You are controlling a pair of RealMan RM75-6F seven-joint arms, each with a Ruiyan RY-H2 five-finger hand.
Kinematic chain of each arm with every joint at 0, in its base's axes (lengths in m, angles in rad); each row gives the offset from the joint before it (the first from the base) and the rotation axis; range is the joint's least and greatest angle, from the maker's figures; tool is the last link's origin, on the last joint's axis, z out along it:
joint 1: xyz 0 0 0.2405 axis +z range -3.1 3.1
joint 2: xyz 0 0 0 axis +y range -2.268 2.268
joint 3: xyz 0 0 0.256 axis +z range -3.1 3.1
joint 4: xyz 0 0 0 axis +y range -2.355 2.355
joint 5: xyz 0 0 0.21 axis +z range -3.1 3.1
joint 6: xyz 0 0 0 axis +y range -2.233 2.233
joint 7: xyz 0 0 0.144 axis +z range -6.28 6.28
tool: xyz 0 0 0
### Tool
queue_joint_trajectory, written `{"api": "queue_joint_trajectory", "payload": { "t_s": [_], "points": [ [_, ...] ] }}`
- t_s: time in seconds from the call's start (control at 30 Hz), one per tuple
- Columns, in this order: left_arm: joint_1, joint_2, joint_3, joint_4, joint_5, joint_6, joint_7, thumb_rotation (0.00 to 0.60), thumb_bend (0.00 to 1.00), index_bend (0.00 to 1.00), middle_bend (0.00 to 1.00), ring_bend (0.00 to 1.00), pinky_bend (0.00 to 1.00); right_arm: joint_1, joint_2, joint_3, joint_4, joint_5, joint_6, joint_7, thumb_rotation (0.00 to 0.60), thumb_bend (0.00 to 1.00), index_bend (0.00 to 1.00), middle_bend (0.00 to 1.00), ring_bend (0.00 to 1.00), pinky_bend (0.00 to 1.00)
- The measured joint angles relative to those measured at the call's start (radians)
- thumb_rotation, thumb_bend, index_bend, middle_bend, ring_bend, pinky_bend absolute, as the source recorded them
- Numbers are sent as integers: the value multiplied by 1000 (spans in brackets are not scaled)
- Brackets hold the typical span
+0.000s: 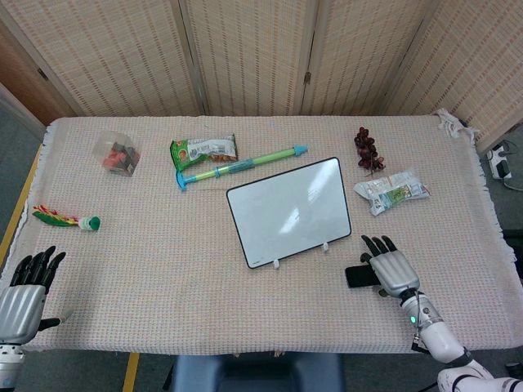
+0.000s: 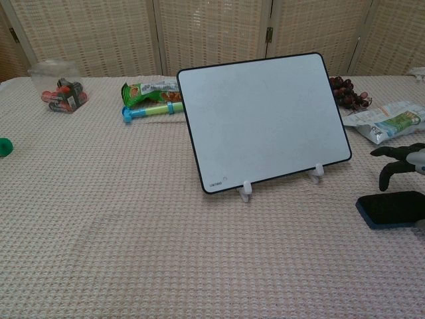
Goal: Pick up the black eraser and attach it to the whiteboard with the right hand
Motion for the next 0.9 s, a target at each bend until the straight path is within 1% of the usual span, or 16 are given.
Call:
{"api": "queue_joint_trajectory", "payload": {
  "t_s": [0.17, 0.3, 0.47, 0.57, 0.67, 0.73, 0.9],
  "points": [
    [0, 1, 0, -1, -1, -1, -1, 600, 110, 0, 0, 0, 0, 6, -25, 0, 34, 19, 7, 0, 600, 258, 479, 0, 0, 0],
    [1, 2, 0, -1, 1, 1, -3, 600, 109, 0, 0, 0, 0, 5, -42, 2, 52, 15, 34, 9, 600, 258, 544, 0, 12, 0],
    [1, 2, 0, 0, 0, 1, -5, 600, 110, 0, 0, 0, 0, -6, -48, 5, 56, -29, 90, 49, 600, 258, 573, 15, 48, 0],
    [-1, 1, 0, 0, -2, -3, 1, 600, 110, 0, 0, 0, 0, -17, -56, 14, 62, -78, 157, 83, 600, 257, 578, 30, 60, 0],
    [-2, -1, 0, -2, -3, -6, 8, 600, 111, 0, 0, 0, 0, -24, -81, 28, 85, -140, 240, 108, 600, 257, 578, 34, 64, 0],
    [-2, -1, 0, -3, -4, -6, 8, 600, 110, 0, 0, 0, 0, -23, -114, 44, 116, -183, 289, 116, 600, 257, 577, 35, 64, 0],
    [-1, 2, 0, -4, -1, -2, 1, 600, 110, 0, 0, 0, 0, 10, -202, 107, 198, -213, 337, 103, 600, 258, 578, 35, 63, 0]
  ]
}}
